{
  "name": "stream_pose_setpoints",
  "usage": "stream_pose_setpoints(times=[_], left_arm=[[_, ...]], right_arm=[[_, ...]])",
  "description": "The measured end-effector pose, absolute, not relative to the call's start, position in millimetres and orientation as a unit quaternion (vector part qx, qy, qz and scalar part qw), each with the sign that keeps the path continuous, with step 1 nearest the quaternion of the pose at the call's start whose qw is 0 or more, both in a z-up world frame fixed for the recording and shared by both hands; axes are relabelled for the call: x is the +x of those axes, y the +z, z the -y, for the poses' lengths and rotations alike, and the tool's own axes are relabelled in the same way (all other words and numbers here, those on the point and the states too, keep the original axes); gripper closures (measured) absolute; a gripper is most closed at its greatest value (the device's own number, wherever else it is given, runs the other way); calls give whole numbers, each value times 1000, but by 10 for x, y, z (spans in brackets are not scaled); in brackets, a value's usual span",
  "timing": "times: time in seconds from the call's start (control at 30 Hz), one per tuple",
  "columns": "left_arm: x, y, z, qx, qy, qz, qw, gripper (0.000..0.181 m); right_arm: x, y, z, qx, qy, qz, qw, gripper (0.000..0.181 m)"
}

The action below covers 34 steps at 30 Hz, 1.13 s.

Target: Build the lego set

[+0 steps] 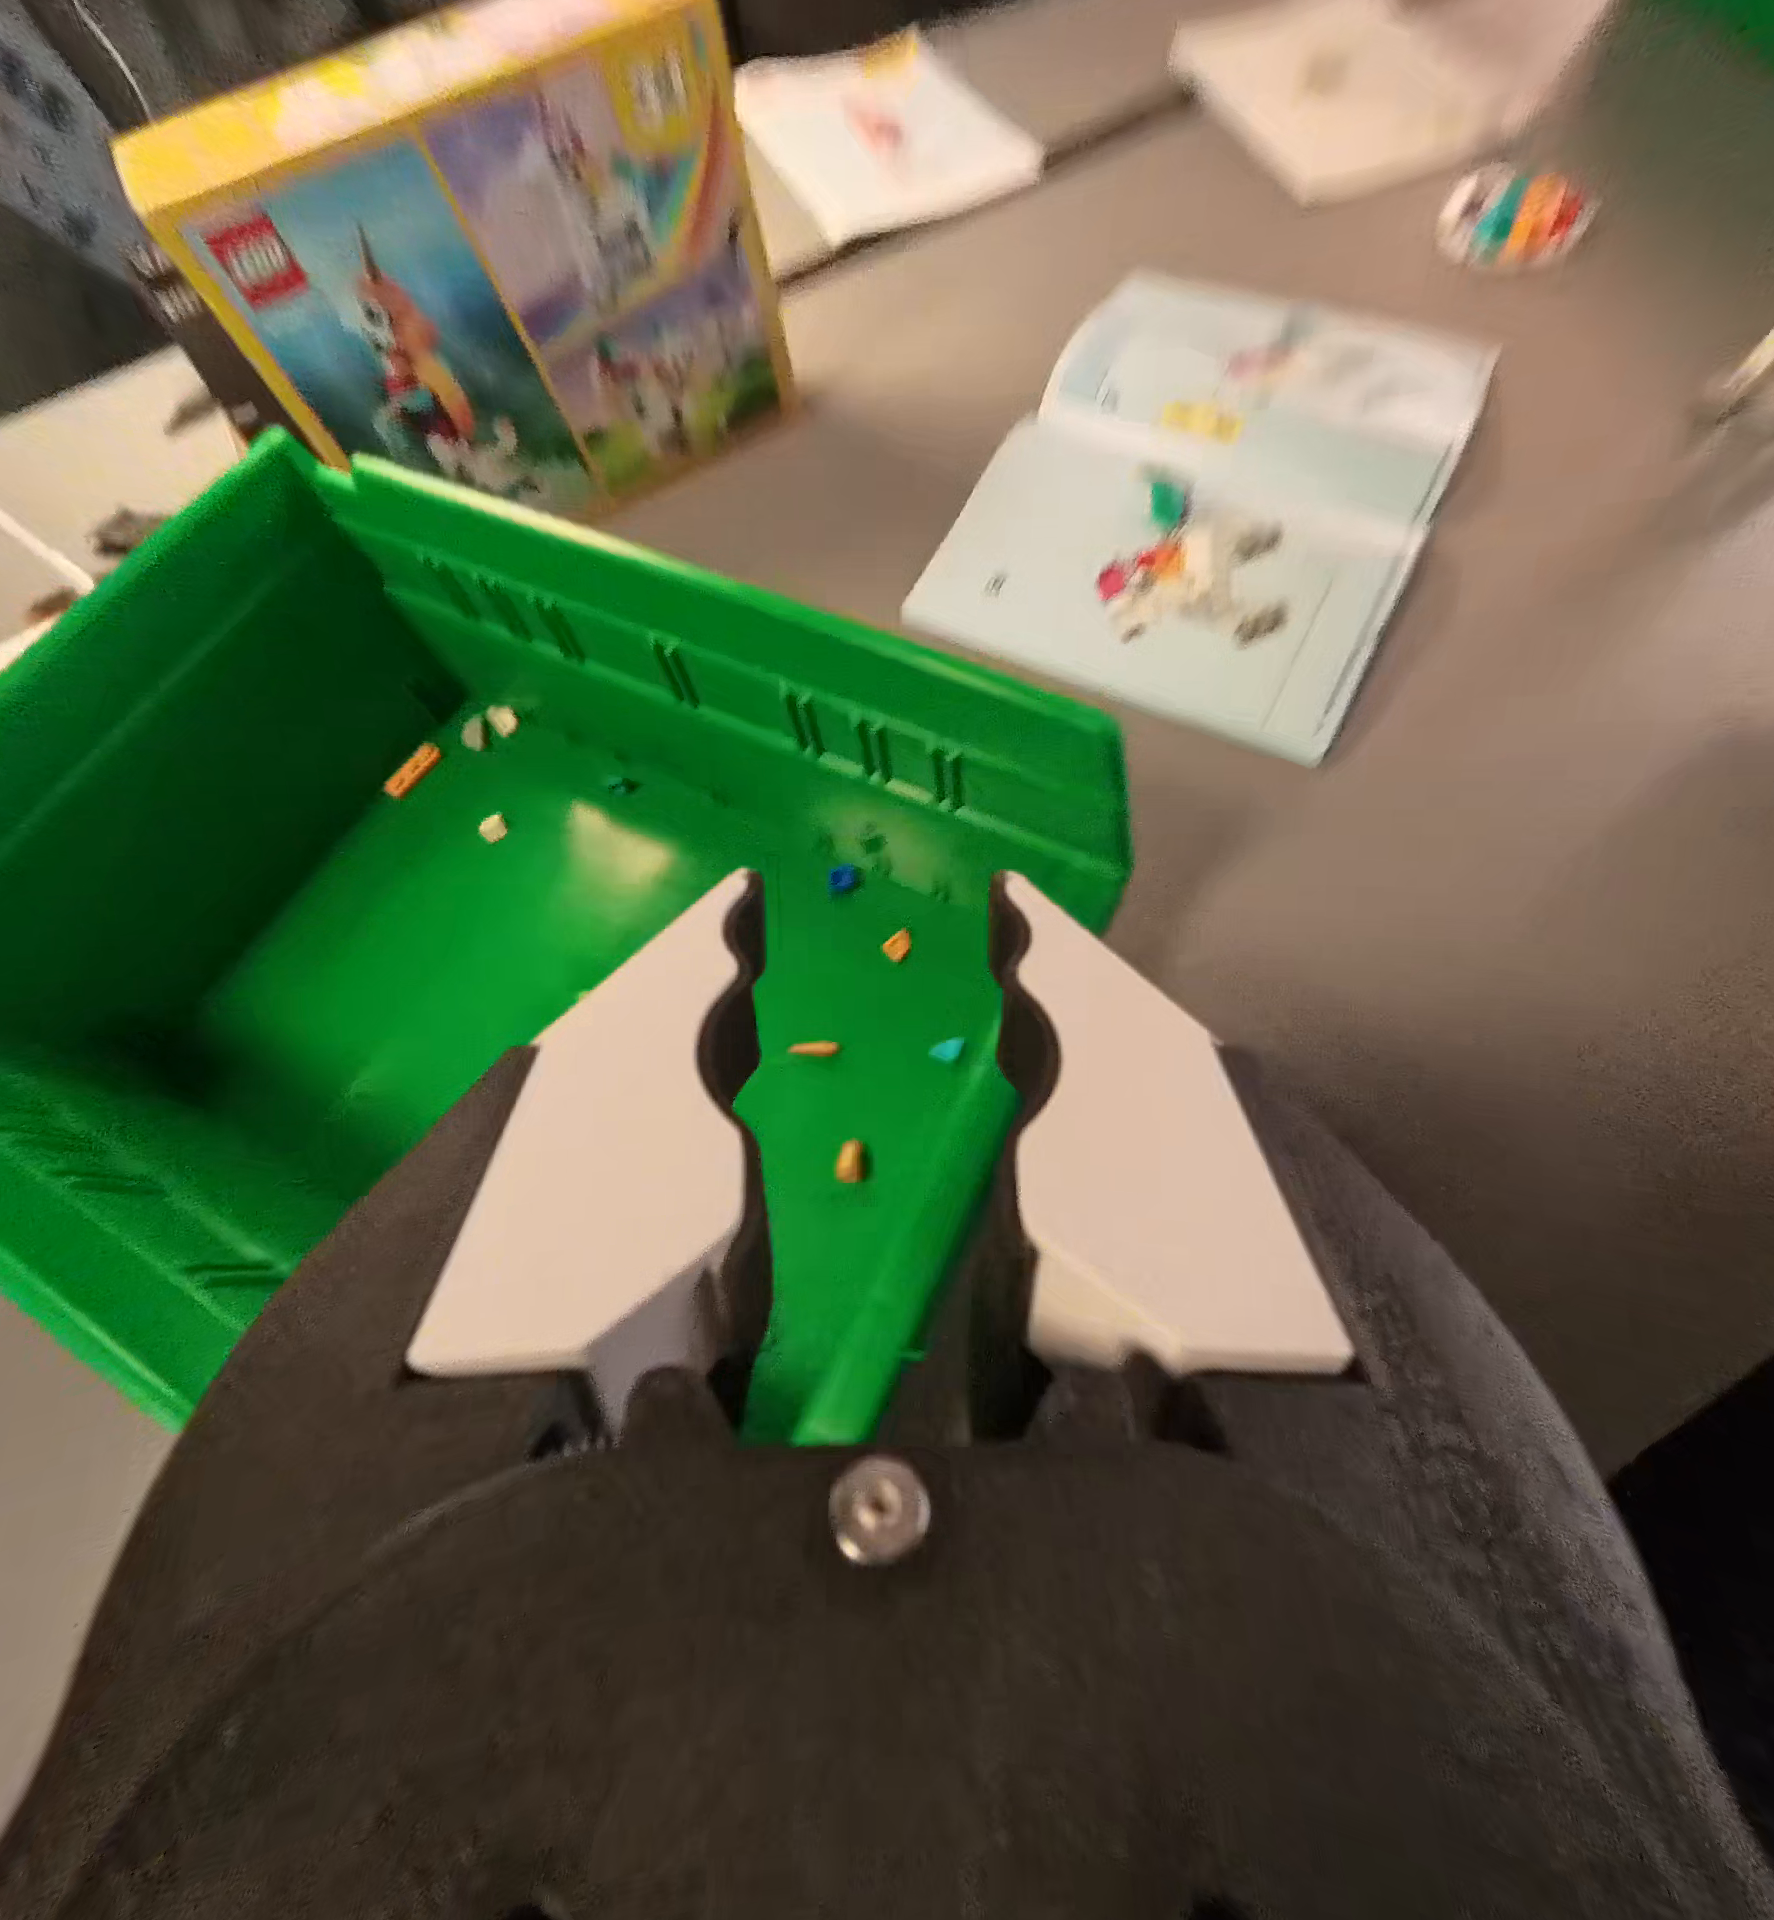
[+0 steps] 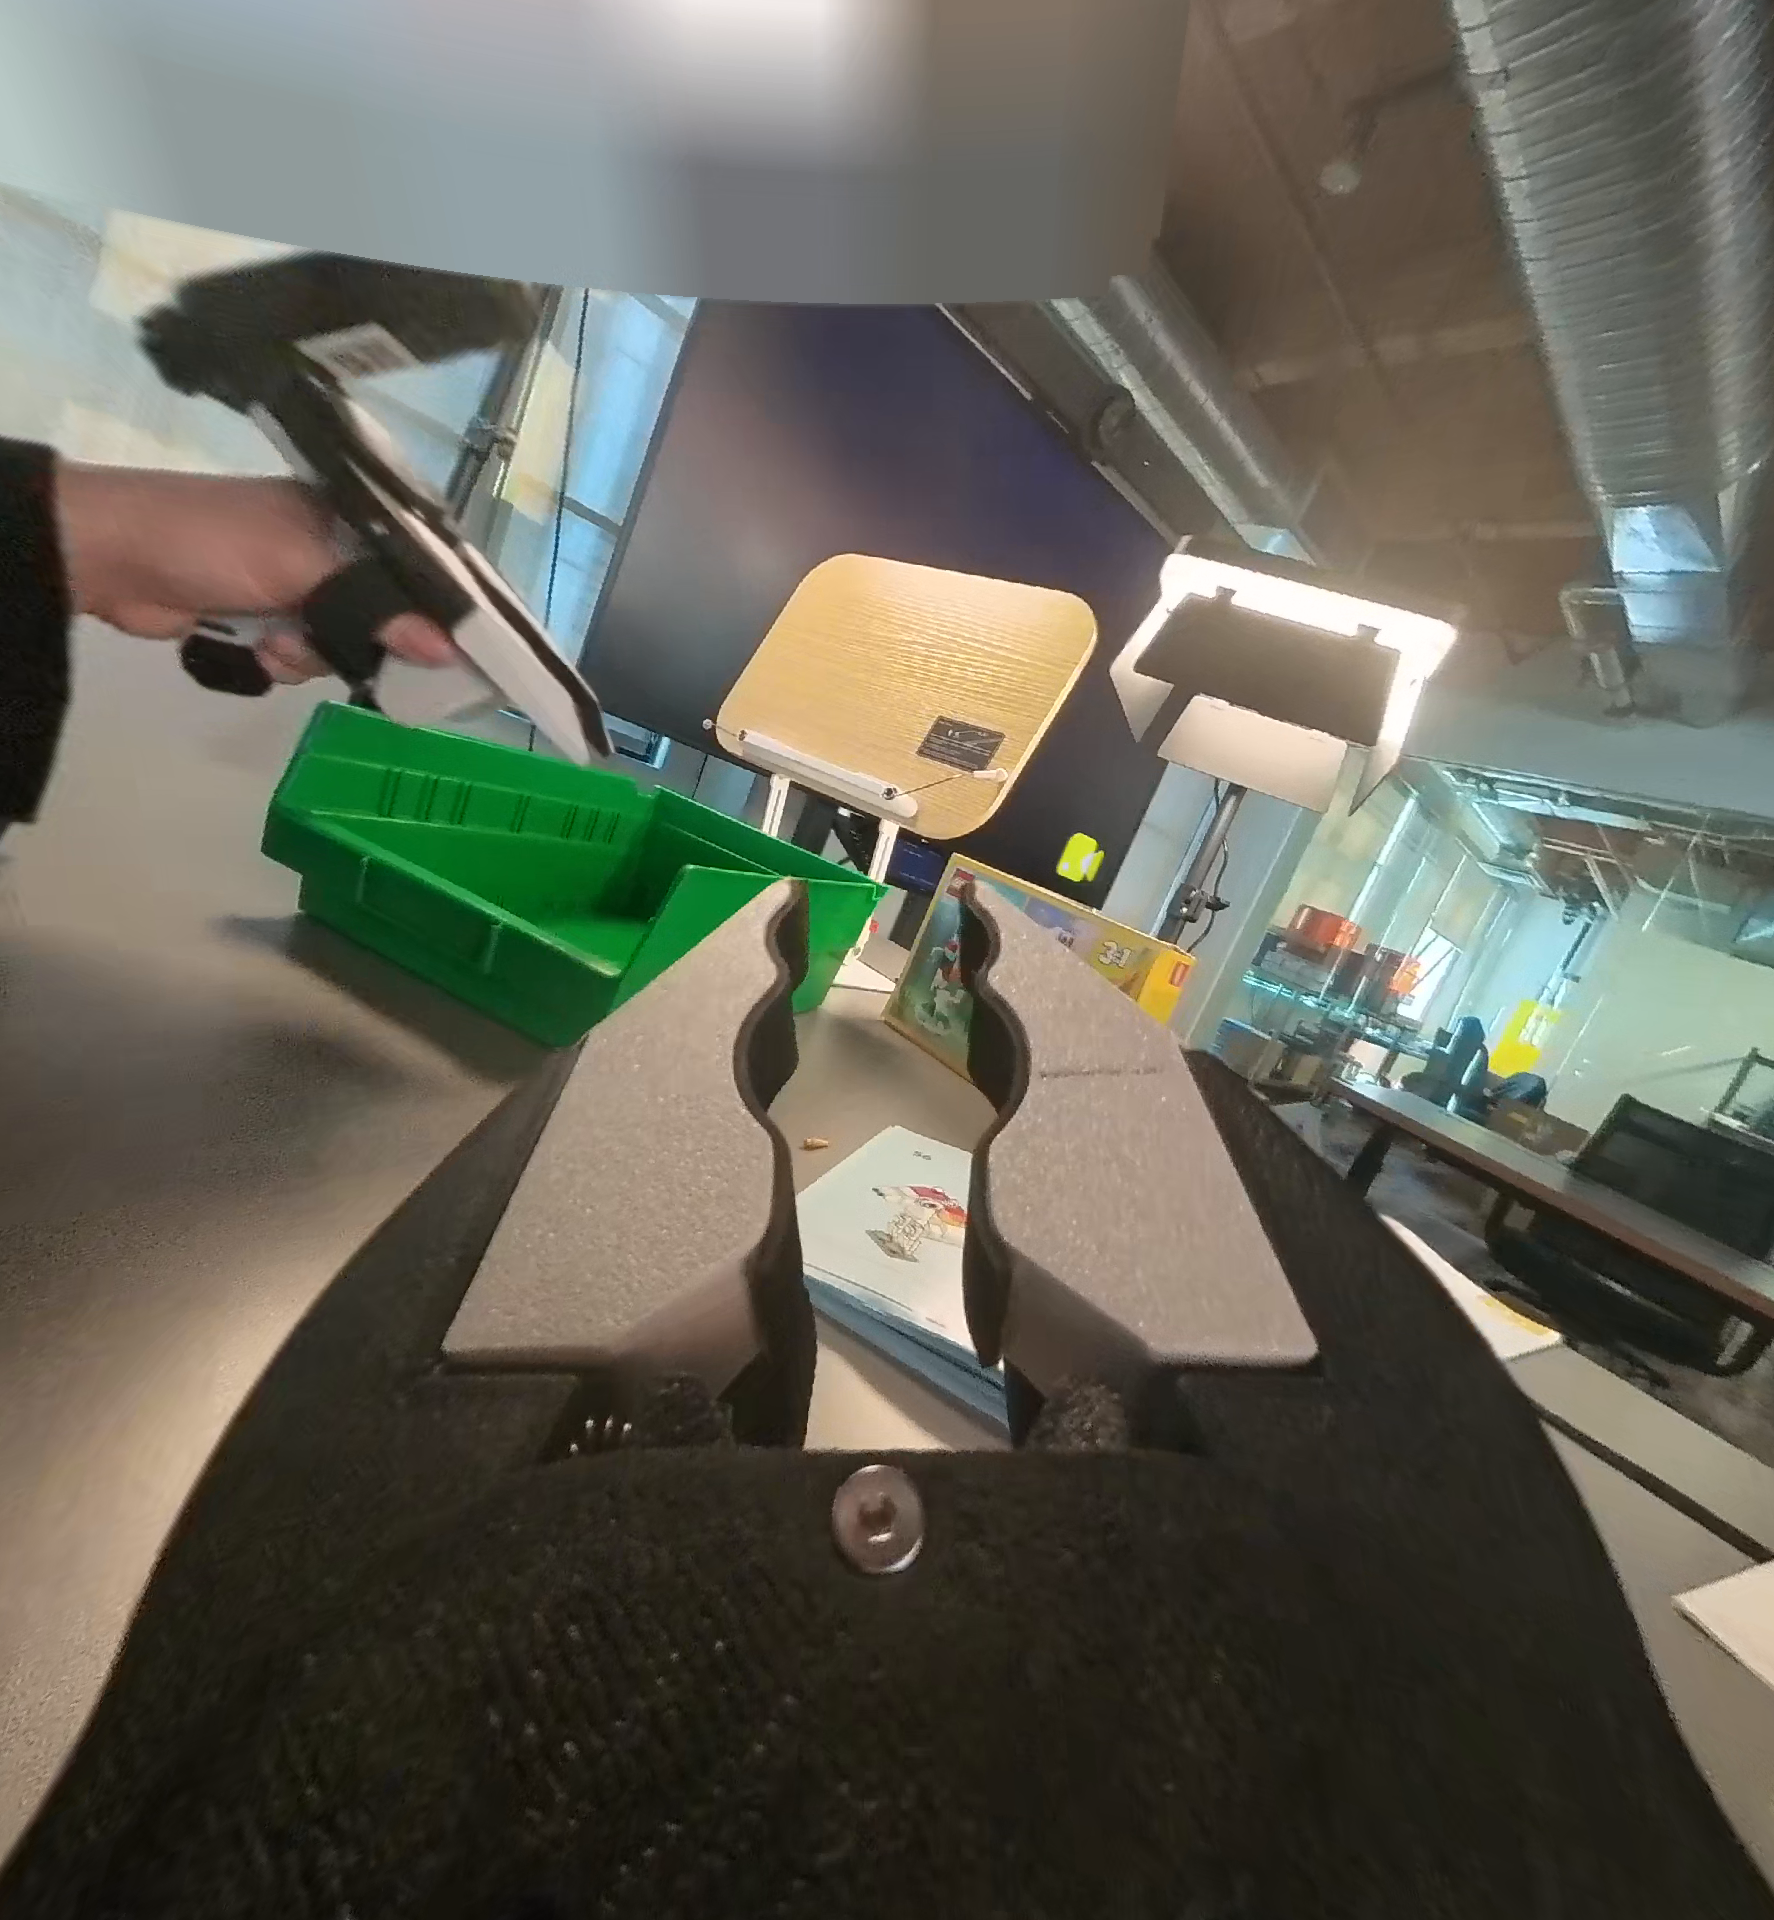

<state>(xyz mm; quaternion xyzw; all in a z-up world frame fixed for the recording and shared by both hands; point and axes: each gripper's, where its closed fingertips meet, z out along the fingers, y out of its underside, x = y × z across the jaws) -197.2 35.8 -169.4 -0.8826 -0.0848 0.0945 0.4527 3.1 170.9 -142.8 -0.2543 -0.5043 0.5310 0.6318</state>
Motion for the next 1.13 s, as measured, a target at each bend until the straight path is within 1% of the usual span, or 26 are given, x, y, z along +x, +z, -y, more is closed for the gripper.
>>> stream_pose_setpoints(times=[0.07,0.2,0.23,0.37,0.47,0.6,0.8,0.9,0.93,1.0,1.03,1.13], left_arm=[[-2059,-1884,-401,-924,82,46,372,144],[-2035,-2343,-318,-974,21,-82,211,146],[-2046,-2434,-287,-976,14,-115,185,146],[-2164,-2660,-217,-973,1,-192,125,145],[-2217,-2773,-171,-955,7,-278,105,150],[-2252,-2872,-154,-939,10,-333,90,159],[-2268,-2877,-214,-934,-10,-340,108,171],[-2306,-2869,-259,-933,-3,-340,117,161],[-2305,-2870,-263,-931,-3,-344,119,161],[-2265,-2874,-259,-928,-13,-351,122,168],[-2240,-2880,-248,-927,-21,-354,120,175],[-2230,-2882,-241,-930,-26,-348,117,178]], right_arm=[[33,-1424,-1751,-261,534,500,630,155],[38,-1419,-1813,-272,545,492,622,156],[38,-1418,-1822,-274,548,491,620,155],[34,-1419,-1846,-282,559,486,610,155],[19,-1428,-1862,-288,564,485,603,155],[-1,-1440,-1902,-299,568,481,597,155],[-27,-1451,-1976,-317,571,472,592,155],[-34,-1456,-1999,-322,572,469,591,155],[-34,-1457,-2003,-324,572,469,590,155],[-37,-1460,-2008,-325,573,468,588,155],[-38,-1463,-2008,-326,574,468,587,155],[-45,-1470,-2011,-329,575,469,584,155]])
